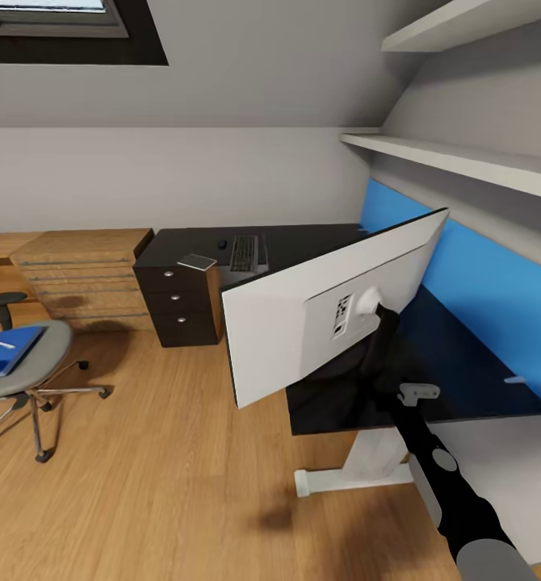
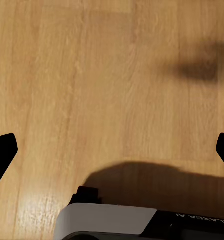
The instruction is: In the bedroom, organize the workspace by keeping the computer under the desk, ensuring the monitor is on the desk, placing the keyboard on the desk next to the monitor, placing the mouse on the desk next to the keyboard, moving the folder from the swivel chair onto the desk next to the mouse, stacking the notebook on top of the folder with the pen on top of the notebook, and positioning the swivel chair next to the desk.
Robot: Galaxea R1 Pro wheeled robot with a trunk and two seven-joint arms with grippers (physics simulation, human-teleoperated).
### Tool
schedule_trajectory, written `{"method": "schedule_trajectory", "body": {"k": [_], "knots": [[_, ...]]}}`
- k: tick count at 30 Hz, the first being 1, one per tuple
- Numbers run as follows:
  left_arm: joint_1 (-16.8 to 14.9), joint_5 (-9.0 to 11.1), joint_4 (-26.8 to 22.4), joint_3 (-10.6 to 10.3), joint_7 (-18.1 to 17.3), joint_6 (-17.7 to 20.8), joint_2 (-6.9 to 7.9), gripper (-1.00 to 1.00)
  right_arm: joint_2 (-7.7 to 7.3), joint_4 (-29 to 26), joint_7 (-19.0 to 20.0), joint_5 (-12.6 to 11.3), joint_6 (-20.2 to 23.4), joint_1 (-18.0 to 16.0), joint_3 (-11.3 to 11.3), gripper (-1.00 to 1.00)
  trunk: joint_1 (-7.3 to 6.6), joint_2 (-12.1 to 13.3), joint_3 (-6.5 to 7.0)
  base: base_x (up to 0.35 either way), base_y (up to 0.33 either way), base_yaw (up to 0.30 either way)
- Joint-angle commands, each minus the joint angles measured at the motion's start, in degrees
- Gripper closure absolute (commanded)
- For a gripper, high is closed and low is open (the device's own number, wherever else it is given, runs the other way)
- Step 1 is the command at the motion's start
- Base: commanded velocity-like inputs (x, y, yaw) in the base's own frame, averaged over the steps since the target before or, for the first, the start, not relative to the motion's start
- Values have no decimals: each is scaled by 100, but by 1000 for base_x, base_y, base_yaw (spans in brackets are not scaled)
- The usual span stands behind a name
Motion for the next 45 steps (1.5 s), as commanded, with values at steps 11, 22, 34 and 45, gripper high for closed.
{"method": "schedule_trajectory", "body": {"k": [11, 22, 34, 45], "knots": [[-2, -38, -3, 49, -13, -11, -1, -100, -7, 5, 46, -58, -11, -4, -9, -100, 1, -3, -5, 128, 0, 0], [-2, -38, -2, 49, -13, -7, -1, -100, -7, 5, 48, -58, -13, -4, -9, -100, 1, -3, -5, 10, 0, 0], [-2, -38, 0, 49, -13, -9, -1, -100, -7, 5, 46, -58, -19, -4, -10, -100, 1, -3, -5, 45, 0, 0], [-2, -38, -1, 49, -13, -12, -1, -100, -23, 5, 45, -58, -20, -4, -13, -100, 1, -3, -5, 24, 0, 0]]}}
